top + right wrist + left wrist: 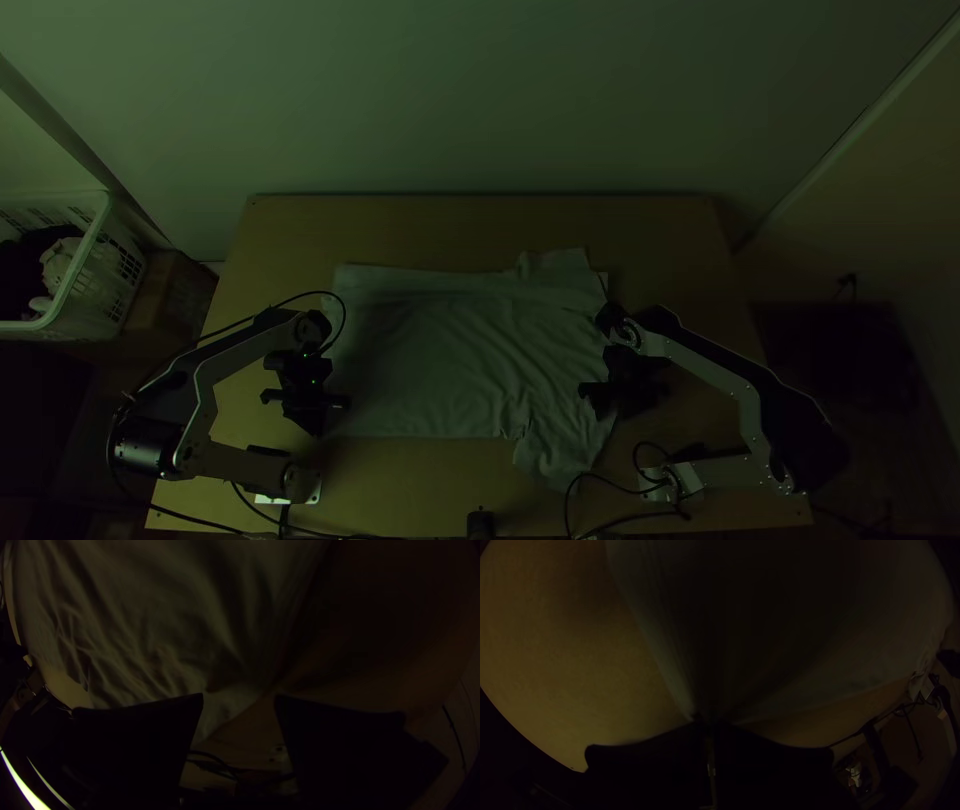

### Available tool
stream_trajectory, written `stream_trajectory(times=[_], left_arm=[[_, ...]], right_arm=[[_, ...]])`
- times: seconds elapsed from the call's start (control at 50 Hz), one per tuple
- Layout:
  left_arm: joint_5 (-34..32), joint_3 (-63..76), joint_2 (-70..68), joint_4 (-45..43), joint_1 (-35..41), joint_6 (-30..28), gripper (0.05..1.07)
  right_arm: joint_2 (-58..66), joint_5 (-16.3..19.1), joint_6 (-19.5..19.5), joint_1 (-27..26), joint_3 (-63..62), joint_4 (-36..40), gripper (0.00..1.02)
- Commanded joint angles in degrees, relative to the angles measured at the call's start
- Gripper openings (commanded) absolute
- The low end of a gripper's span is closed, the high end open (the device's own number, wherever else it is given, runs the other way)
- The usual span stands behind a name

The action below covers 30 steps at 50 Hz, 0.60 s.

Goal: Fold the t-shirt

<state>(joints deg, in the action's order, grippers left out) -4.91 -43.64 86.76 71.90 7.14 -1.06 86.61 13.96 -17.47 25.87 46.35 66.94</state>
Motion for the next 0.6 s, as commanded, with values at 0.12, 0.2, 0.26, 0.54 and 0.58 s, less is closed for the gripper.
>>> stream_trajectory(times=[0.12,0.2,0.26,0.54,0.58], left_arm=[[0.25,1.63,1.48,0.00,-0.19,0.09,0.08],[0.25,1.54,1.39,0.08,-0.37,0.01,0.08],[0.25,1.45,1.39,0.26,-0.54,0.01,0.08],[-0.45,-2.59,0.51,2.19,-5.29,-0.96,0.08],[-0.45,-3.38,0.16,2.72,-6.08,-1.23,0.08]], right_arm=[[2.07,-0.60,0.51,0.94,0.06,-1.72,0.28],[1.63,-0.86,0.60,1.03,-0.64,-3.13,0.02],[1.55,-0.77,0.34,0.94,-1.35,-2.78,0.03],[-1.62,-0.77,1.13,-0.56,-1.35,-0.40,0.03],[-2.06,-0.77,1.30,-0.73,-1.44,0.21,0.03]])
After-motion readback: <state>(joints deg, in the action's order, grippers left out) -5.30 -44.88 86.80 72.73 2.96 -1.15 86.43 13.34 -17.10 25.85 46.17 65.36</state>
